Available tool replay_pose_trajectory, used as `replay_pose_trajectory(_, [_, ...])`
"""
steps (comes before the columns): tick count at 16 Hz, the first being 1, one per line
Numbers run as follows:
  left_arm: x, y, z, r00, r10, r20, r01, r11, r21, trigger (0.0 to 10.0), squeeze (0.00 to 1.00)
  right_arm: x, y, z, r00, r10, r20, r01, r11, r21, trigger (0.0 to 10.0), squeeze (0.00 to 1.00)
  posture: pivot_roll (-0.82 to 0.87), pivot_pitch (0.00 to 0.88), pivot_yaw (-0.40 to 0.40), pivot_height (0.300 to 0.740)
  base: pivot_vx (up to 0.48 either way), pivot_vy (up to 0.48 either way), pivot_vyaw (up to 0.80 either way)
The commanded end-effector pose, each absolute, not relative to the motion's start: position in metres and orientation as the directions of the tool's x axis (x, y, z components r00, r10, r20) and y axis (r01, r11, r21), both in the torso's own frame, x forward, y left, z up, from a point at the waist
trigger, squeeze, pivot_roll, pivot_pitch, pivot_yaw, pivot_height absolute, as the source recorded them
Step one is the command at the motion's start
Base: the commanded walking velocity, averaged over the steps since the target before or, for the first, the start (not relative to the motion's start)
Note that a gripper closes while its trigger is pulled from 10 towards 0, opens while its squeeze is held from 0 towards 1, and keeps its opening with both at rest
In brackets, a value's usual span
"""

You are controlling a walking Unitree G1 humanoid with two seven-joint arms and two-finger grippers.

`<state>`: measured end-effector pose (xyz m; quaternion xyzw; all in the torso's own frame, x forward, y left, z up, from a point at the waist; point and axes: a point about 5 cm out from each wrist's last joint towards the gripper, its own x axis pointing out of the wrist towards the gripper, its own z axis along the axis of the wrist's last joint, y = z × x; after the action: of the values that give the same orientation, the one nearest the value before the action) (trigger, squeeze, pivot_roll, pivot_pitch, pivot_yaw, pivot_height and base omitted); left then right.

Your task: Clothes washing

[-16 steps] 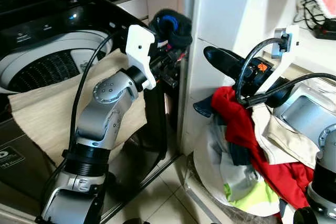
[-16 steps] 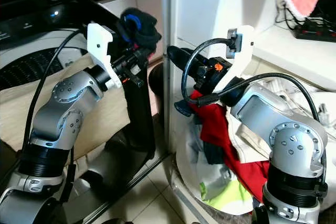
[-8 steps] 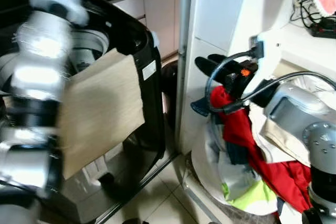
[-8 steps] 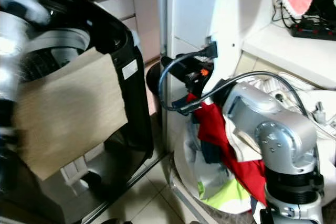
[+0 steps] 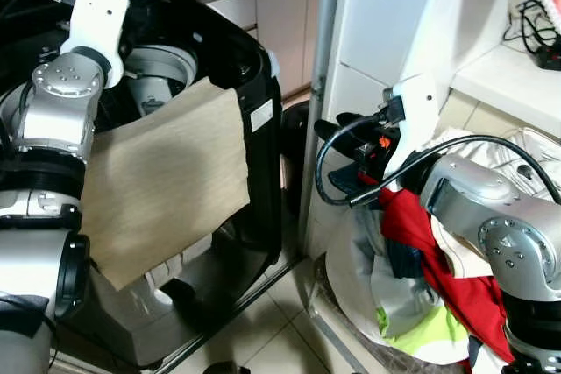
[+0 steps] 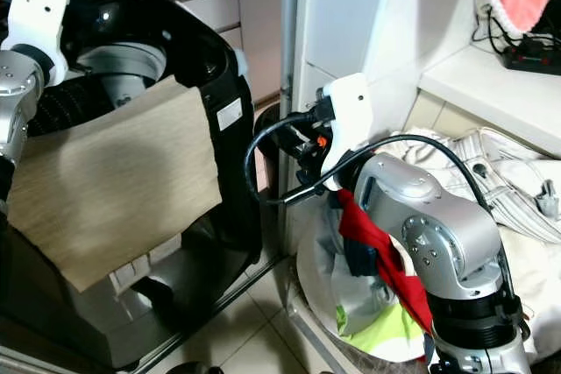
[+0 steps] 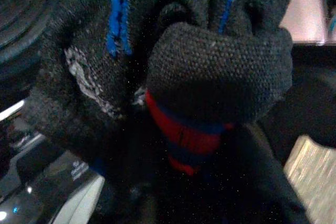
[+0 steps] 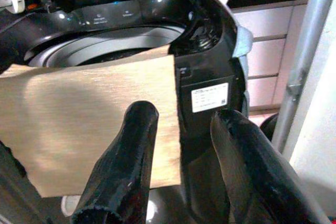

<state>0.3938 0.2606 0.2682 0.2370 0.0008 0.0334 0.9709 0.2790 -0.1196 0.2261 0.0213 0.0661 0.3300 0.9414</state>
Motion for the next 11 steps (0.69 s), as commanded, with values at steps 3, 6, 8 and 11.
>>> replay_pose_trajectory(3, [0.393,0.274,0.28,0.99,0.133,0.037,-0.134,0.858,0.497,10.0,1.0,0.277,-0.119,0.226,0.796,0.597,-0.096,-0.593,0.802,0.067,10.0,0.0,-0.1,0.0,0.052,0.74,0.0,0.0,0.0])
replay_pose_trajectory(6, [0.393,0.28,0.279,0.986,0.165,0.034,-0.16,0.849,0.503,10.0,1.0,0.281,-0.117,0.227,0.82,0.566,-0.082,-0.565,0.824,0.042,10.0,0.0,-0.1,0.0,0.049,0.74,0.0,0.0,0.0])
replay_pose_trajectory(8, [0.393,0.283,0.278,0.984,0.174,0.03,-0.166,0.849,0.502,10.0,1.0,0.283,-0.117,0.227,0.825,0.558,-0.085,-0.557,0.829,0.037,10.0,0.0,-0.1,0.0,0.046,0.74,0.0,0.0,0.0])
replay_pose_trajectory(11, [0.392,0.288,0.282,0.973,0.215,0.087,-0.228,0.82,0.526,10.0,1.0,0.285,-0.119,0.225,0.836,0.54,-0.099,-0.54,0.841,0.028,10.0,0.0,-0.09,0.0,0.043,0.74,0.0,0.0,0.0])
